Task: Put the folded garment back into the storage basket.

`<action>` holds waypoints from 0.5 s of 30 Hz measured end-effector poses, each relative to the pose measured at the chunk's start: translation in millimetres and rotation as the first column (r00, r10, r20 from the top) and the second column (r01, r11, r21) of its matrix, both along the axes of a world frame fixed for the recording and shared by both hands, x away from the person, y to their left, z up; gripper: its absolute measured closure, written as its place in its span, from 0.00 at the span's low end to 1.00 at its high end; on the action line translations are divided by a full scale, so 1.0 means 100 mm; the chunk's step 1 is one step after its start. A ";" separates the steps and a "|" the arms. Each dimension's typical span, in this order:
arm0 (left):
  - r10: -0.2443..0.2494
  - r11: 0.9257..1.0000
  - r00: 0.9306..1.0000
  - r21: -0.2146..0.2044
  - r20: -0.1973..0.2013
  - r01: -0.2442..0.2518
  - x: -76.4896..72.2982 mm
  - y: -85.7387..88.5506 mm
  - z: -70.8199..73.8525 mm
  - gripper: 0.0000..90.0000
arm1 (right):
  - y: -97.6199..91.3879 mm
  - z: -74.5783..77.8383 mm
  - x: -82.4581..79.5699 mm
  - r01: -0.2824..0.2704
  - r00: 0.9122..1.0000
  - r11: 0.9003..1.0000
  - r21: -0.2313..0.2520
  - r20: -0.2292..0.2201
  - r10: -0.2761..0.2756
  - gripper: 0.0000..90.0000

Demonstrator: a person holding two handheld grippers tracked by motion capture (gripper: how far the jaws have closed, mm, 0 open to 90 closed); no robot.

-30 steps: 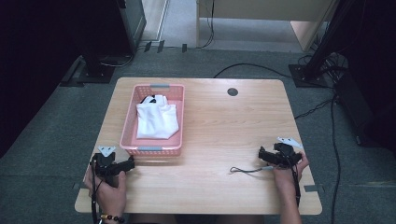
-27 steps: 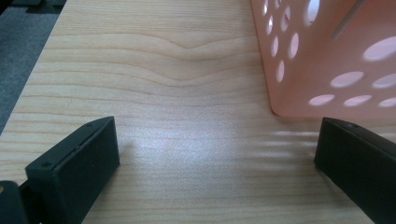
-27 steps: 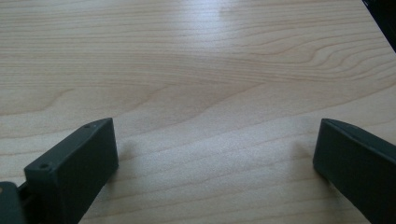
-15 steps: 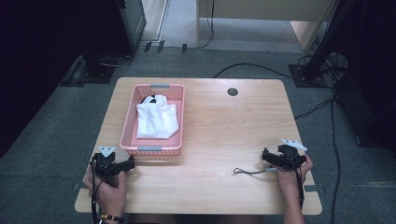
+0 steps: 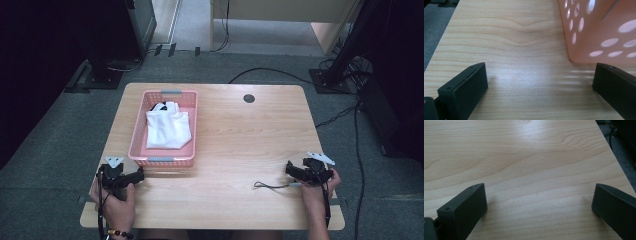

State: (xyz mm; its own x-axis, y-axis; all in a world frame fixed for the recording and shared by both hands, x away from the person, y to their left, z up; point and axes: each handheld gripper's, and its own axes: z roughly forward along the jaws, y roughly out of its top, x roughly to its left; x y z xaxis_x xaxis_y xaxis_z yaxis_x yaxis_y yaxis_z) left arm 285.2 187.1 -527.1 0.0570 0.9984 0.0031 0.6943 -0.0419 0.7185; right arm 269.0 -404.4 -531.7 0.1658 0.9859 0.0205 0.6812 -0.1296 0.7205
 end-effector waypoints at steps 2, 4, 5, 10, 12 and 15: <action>0.000 1.000 1.000 0.000 0.000 0.000 0.00 0.00 0.00 0.00 | -0.01 0.00 -0.01 0.002 1.000 1.000 0.000 0.000 -0.002 0.00; 0.000 1.000 1.000 0.000 0.000 0.000 0.00 0.00 0.00 0.00 | -0.03 0.00 -0.02 0.006 1.000 1.000 0.002 0.001 -0.006 0.00; 0.000 1.000 1.000 0.000 0.000 0.000 0.00 0.00 0.00 0.00 | -0.03 0.00 -0.03 0.007 1.000 1.000 0.001 0.000 -0.007 0.00; 0.000 1.000 1.000 0.000 0.000 0.000 0.00 0.00 0.00 0.00 | -0.06 0.00 -0.06 0.012 1.000 1.000 0.001 0.002 -0.012 0.00; 0.000 1.000 1.000 0.000 0.000 0.000 0.00 0.00 0.00 0.00 | -0.07 0.00 -0.07 0.013 1.000 1.000 0.001 0.001 -0.013 0.00; 0.000 1.000 1.000 0.000 0.000 0.000 0.00 0.00 0.00 0.00 | -0.08 0.00 -0.09 0.014 1.000 1.000 0.000 0.000 -0.014 0.00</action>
